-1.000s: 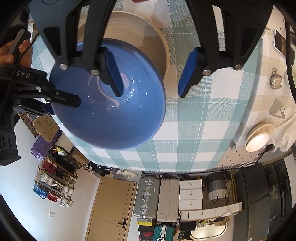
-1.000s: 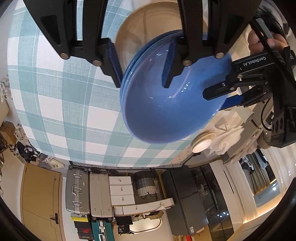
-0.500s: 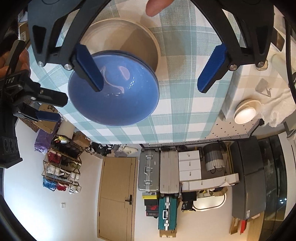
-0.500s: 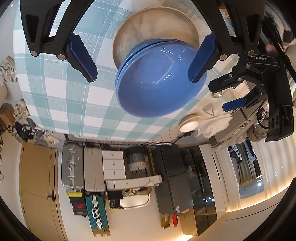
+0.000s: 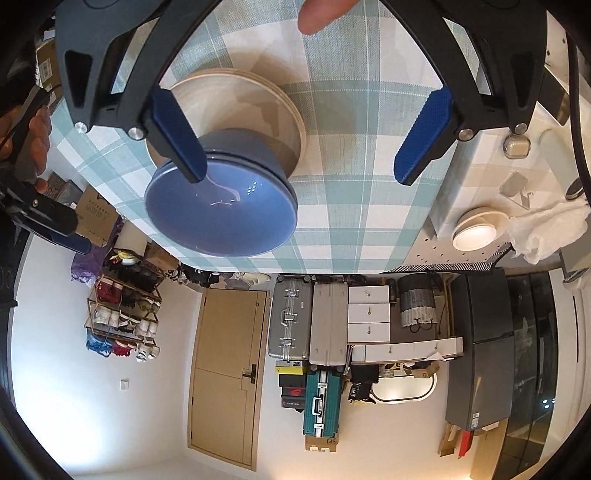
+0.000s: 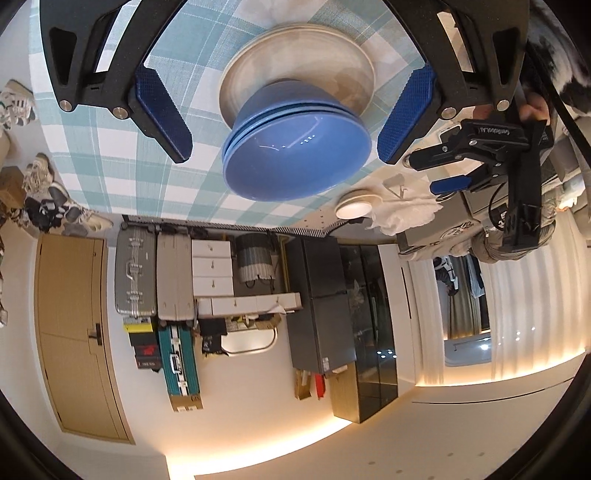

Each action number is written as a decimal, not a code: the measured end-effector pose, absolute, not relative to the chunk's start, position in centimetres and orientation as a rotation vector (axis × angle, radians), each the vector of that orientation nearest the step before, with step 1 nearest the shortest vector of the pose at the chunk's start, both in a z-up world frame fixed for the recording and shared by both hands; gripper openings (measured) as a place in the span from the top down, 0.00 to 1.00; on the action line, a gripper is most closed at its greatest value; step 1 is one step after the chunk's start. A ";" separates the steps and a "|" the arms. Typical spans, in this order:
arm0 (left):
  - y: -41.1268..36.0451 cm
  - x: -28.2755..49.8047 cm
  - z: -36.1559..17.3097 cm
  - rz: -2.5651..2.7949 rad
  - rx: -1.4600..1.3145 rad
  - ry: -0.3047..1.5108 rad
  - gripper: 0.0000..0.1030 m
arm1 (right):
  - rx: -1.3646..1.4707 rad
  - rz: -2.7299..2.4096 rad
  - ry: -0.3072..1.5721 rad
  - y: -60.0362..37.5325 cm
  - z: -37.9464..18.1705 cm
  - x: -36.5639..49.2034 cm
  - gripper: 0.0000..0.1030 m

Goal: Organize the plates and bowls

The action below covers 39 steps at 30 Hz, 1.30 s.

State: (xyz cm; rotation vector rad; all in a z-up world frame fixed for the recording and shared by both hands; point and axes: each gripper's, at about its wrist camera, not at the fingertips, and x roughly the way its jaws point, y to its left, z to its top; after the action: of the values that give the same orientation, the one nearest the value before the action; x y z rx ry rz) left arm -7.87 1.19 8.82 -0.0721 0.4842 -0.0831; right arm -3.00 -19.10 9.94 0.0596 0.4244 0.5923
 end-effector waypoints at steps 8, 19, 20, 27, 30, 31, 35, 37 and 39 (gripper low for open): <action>2.5 -11.3 7.6 -0.061 -0.101 0.457 0.02 | 0.001 0.607 0.354 -19.0 9.4 -7.1 0.01; 2.0 -15.8 7.1 -0.039 -0.074 0.414 0.02 | -0.039 0.604 0.350 -19.2 7.1 -10.1 0.01; 1.9 -16.1 7.1 -0.036 -0.068 0.410 0.02 | -0.035 0.602 0.352 -19.4 6.9 -10.2 0.01; 1.0 -17.5 6.8 -0.028 -0.042 0.388 0.02 | -0.010 0.577 0.364 -20.6 5.8 -11.0 0.01; 0.5 -17.5 6.7 -0.031 -0.025 0.385 0.02 | 0.005 0.567 0.369 -21.1 5.4 -11.0 0.01; 0.4 -17.4 6.7 -0.033 -0.026 0.385 0.02 | 0.006 0.563 0.371 -21.2 5.3 -11.1 0.01; 0.1 -17.2 6.4 -0.046 -0.038 0.388 0.02 | 0.009 0.558 0.372 -21.7 5.1 -11.4 0.01; 0.0 -17.1 6.2 -0.045 -0.038 0.394 0.02 | 0.011 0.557 0.371 -21.9 5.0 -11.7 0.01; 0.0 -16.9 6.1 -0.042 -0.039 0.396 0.02 | 0.016 0.556 0.367 -22.1 5.1 -11.8 0.00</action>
State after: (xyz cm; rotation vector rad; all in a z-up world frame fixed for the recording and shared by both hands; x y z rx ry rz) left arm -16.94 -0.02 6.05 -0.0394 0.3962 -0.0420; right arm -11.77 -22.07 5.06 0.0156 0.3667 0.5565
